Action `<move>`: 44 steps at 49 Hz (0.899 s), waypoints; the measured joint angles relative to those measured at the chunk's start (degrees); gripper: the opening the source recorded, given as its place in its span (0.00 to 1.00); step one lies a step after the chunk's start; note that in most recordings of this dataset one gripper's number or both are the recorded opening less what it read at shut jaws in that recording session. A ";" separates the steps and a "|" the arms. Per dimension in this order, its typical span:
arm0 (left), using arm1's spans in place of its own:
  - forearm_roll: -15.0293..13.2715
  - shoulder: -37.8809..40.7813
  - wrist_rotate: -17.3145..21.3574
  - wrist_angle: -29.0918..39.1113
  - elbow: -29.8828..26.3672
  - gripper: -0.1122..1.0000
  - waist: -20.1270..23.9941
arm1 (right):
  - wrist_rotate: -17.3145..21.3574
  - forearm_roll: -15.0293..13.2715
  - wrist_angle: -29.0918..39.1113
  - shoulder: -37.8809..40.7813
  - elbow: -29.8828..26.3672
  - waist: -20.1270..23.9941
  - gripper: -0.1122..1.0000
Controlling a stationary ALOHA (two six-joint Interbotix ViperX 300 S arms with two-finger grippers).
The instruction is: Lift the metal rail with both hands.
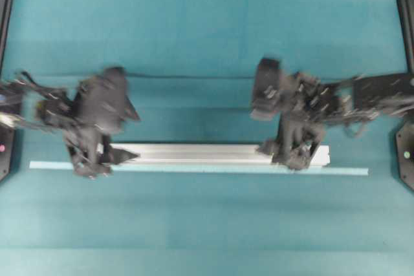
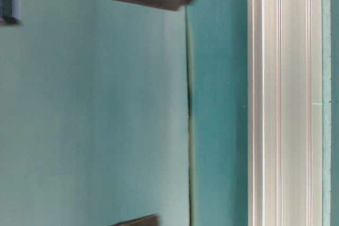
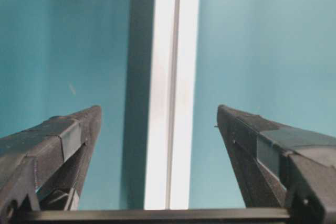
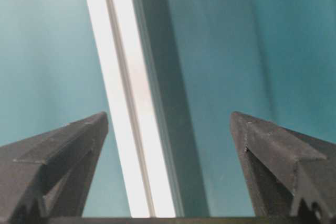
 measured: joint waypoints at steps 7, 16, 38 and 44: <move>0.00 -4.83 0.09 -0.79 1.67 0.98 0.18 | -0.09 -0.09 -2.55 -4.66 1.23 -0.35 0.94; 0.00 -8.70 0.26 -2.29 3.08 0.98 0.70 | 0.00 -0.09 -7.38 -8.17 2.81 -0.35 0.94; -0.09 -20.57 0.09 -9.32 5.98 0.97 0.53 | 0.00 -0.09 -17.31 -17.75 7.91 -0.35 0.94; 0.00 -22.85 -0.35 -9.40 6.15 0.97 0.53 | 0.00 -0.09 -19.16 -20.57 9.05 -0.35 0.94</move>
